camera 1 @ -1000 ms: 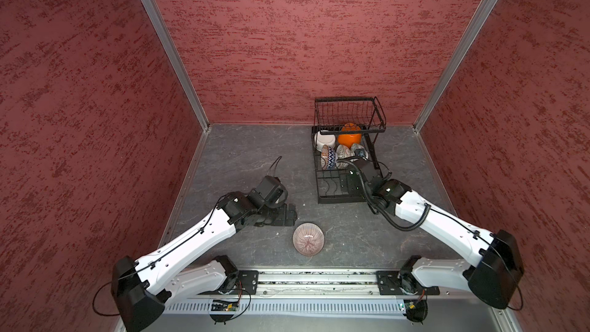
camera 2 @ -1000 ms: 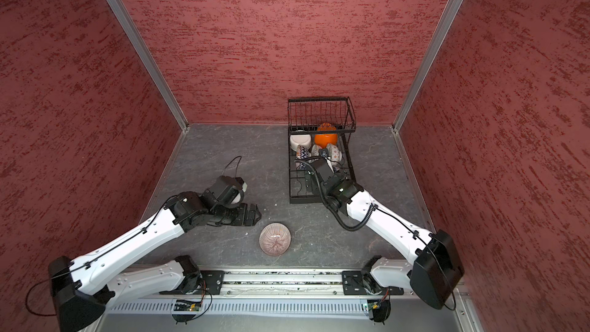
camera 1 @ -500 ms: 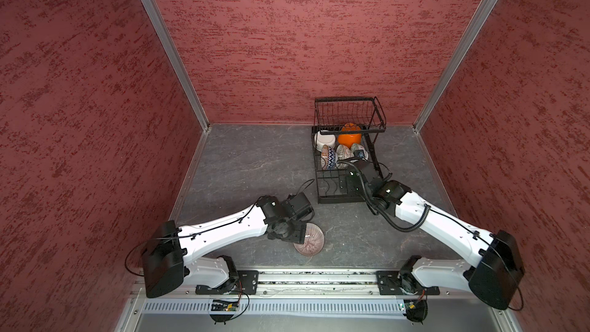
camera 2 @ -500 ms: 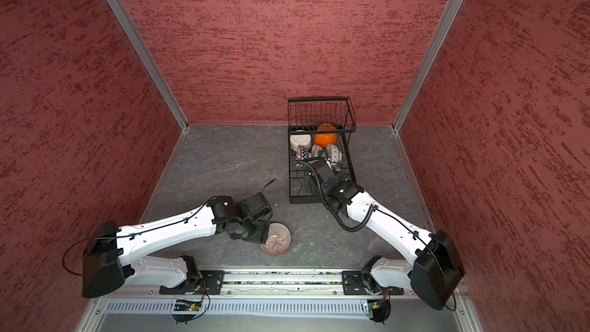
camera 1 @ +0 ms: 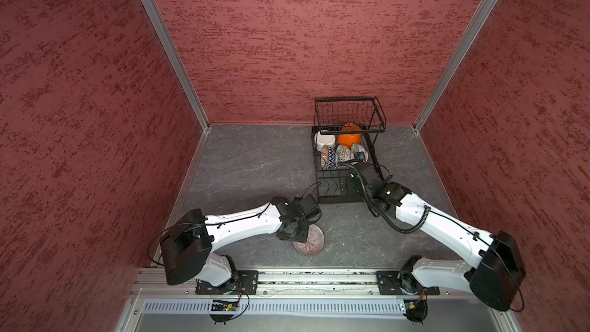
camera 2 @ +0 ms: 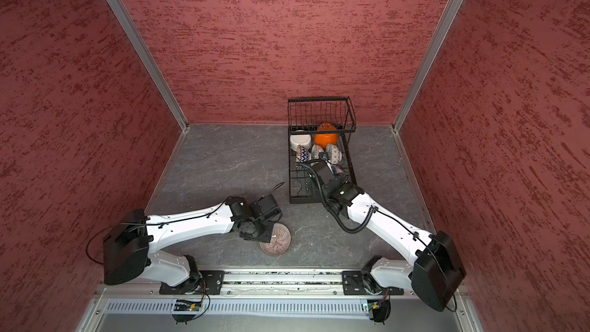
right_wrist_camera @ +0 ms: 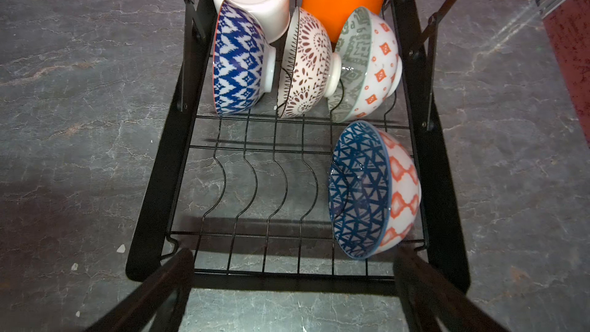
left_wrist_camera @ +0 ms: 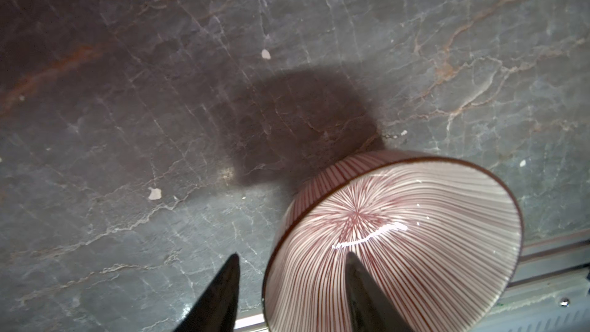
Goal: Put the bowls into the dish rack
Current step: 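Lower the left gripper onto the pink striped bowl rim and grasp it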
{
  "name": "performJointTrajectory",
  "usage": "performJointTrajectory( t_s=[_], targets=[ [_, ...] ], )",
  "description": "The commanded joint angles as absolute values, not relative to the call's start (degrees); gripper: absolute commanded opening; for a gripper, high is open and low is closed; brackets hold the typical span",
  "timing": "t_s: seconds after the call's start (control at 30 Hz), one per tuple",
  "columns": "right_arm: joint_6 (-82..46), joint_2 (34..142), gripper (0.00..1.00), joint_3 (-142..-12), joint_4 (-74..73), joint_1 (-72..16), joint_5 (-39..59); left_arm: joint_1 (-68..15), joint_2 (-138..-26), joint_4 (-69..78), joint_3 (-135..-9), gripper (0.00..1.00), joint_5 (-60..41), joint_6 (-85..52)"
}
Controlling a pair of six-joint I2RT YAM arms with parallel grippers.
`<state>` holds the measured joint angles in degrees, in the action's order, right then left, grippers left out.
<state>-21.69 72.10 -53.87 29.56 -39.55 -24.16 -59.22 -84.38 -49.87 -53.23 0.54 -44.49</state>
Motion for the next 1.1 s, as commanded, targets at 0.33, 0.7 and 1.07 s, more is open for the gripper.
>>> performJointTrajectory(
  t_s=[0.33,0.7,1.07],
  targets=[
    [-22.0,69.7,0.99,-53.5,32.7,-39.6,-26.4,-59.5,-85.6,-48.2,-52.7,0.21,2.8,-44.6],
    [-20.7,66.9,0.99,-54.1,36.9,-39.6,-28.9,-59.6,-84.3,-47.5,-52.1,0.01,3.2,-44.5],
    [-20.6,66.4,0.99,-55.5,39.1,-39.6,-28.8,-59.5,-80.6,-46.8,-51.1,0.0,4.7,-44.4]
  ],
)
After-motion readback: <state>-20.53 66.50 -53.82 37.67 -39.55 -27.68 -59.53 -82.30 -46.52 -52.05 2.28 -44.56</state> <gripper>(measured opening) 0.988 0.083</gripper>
